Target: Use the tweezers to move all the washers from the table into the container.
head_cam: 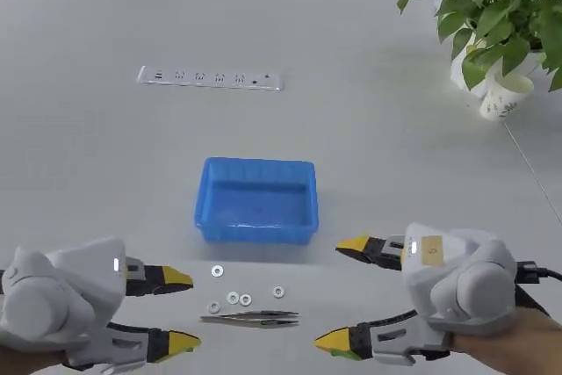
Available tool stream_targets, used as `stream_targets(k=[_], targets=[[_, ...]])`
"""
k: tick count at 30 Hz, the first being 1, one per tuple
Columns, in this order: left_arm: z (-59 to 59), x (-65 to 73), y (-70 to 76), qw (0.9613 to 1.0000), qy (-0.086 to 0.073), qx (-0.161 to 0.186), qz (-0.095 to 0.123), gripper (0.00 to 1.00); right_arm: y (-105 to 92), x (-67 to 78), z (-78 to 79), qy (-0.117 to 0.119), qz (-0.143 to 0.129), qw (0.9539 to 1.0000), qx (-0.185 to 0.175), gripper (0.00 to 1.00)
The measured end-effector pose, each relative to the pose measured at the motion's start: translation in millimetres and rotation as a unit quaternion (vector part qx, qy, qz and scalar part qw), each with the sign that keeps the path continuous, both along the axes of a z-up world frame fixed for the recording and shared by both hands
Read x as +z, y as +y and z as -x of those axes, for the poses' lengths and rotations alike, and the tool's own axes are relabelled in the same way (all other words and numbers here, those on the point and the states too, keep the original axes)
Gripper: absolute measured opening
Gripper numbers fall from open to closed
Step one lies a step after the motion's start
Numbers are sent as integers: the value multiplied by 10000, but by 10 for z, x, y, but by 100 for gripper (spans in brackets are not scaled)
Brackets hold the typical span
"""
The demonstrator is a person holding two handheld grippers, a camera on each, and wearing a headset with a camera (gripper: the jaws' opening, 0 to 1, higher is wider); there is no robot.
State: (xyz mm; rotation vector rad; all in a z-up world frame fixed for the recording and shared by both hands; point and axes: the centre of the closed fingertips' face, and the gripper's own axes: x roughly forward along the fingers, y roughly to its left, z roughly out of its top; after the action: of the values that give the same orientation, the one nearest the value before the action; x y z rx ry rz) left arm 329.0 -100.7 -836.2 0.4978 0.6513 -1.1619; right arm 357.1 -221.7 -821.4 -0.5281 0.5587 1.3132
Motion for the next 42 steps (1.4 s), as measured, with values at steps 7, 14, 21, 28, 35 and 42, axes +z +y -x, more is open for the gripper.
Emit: stream_targets(k=[7, 14, 21, 28, 35, 42], targets=[[47, -154, -16, 9990, 124, -251, -339, 32, 112, -106, 75, 13, 199, 9993, 309, 58], [35, -226, -75, 9981, 114, -396, -449, 28, 201, -206, 118, -56, 372, 9975, 604, 48], [-21, -294, -96, 9973, 88, -442, -579, 26, 271, -296, 148, -75, 470, 9956, 810, 39], [-48, -371, -76, 9957, 84, -528, -762, 23, 296, -395, 174, -32, 581, 9941, 918, 33], [-78, -430, -68, 9942, 96, -595, -888, 19, 342, -468, 170, -15, 630, 9930, 996, 28], [-85, -453, -76, 9934, 117, -662, -926, 16, 398, -535, 138, -11, 662, 9923, 1044, 25]])
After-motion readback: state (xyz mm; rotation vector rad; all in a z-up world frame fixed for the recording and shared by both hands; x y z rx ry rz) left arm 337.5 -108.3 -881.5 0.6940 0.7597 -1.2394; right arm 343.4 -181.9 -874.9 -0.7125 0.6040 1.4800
